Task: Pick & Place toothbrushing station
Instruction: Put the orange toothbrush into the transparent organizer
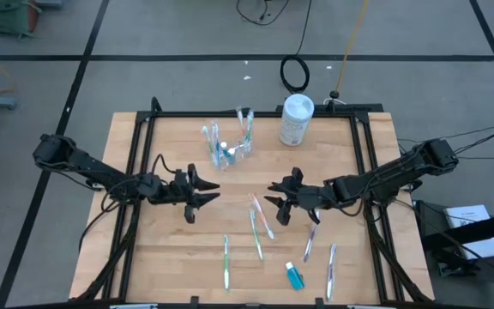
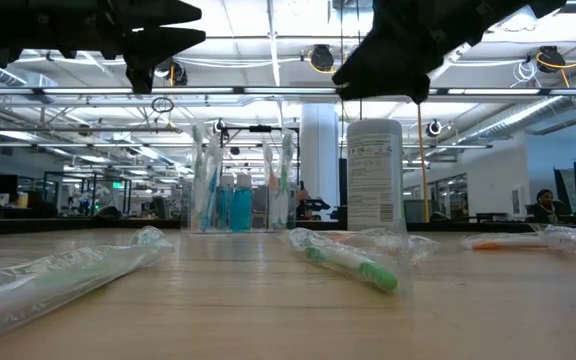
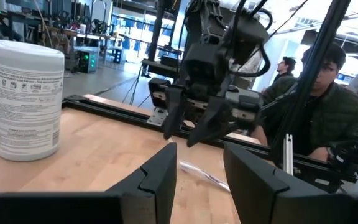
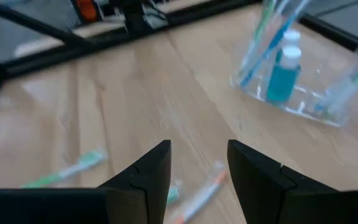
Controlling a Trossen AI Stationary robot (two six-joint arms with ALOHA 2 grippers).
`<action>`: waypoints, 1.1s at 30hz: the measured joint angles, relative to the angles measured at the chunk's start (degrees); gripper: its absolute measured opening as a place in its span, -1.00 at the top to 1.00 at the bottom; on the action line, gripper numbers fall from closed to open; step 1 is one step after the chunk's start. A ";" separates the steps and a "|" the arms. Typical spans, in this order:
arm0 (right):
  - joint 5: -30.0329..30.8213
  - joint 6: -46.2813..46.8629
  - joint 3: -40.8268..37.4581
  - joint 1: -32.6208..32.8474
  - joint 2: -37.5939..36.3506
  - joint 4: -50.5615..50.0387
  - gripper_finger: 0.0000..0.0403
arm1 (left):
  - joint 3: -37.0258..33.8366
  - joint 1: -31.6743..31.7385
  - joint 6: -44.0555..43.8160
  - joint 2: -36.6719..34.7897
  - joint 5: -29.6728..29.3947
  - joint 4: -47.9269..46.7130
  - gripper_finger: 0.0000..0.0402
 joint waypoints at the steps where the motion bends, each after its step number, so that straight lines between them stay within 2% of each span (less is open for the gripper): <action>1: -0.01 -0.33 0.00 -0.01 -0.01 0.93 0.24 | 0.00 0.00 -0.02 0.00 -0.45 0.00 0.32; 4: -0.32 -1.24 0.00 0.01 -0.02 0.69 0.24 | 0.00 0.00 -0.04 0.00 -1.91 0.00 0.32; 6: -3.44 -1.55 0.00 -0.01 -0.02 -1.14 0.24 | 0.00 0.01 -0.04 0.00 -2.35 -0.02 0.32; 8: -8.91 -1.76 0.00 -0.01 -0.09 -3.35 0.24 | 0.00 0.01 -0.04 0.00 -2.36 -0.18 0.32; 12: -23.55 -3.22 0.00 0.00 -1.45 -11.63 0.24 | 0.02 0.00 -0.02 0.00 -2.36 -0.37 0.32; 14: -27.33 -1.09 -0.02 0.03 -2.99 -16.55 0.24 | 0.02 0.00 -0.02 0.00 -2.36 -0.41 0.32; 17: -25.12 3.18 0.02 0.48 -5.38 -21.43 0.24 | 0.02 0.01 -0.02 0.00 -2.36 -0.53 0.32; 23: -10.13 16.43 0.00 3.04 -8.90 -35.23 0.24 | 0.02 0.00 -0.02 0.00 -2.36 -0.60 0.32; 28: -4.39 36.31 0.00 4.19 -9.88 -46.02 0.24 | 0.02 0.00 -0.21 0.00 -2.58 -0.65 0.32; 31: -4.20 53.14 0.00 4.19 -9.62 -52.93 0.24 | 0.02 0.00 -0.35 0.00 -3.15 -0.61 0.32; 33: -4.32 60.28 0.00 3.91 -8.81 -57.84 0.24 | 0.02 0.02 -1.09 0.00 -3.37 -0.59 0.32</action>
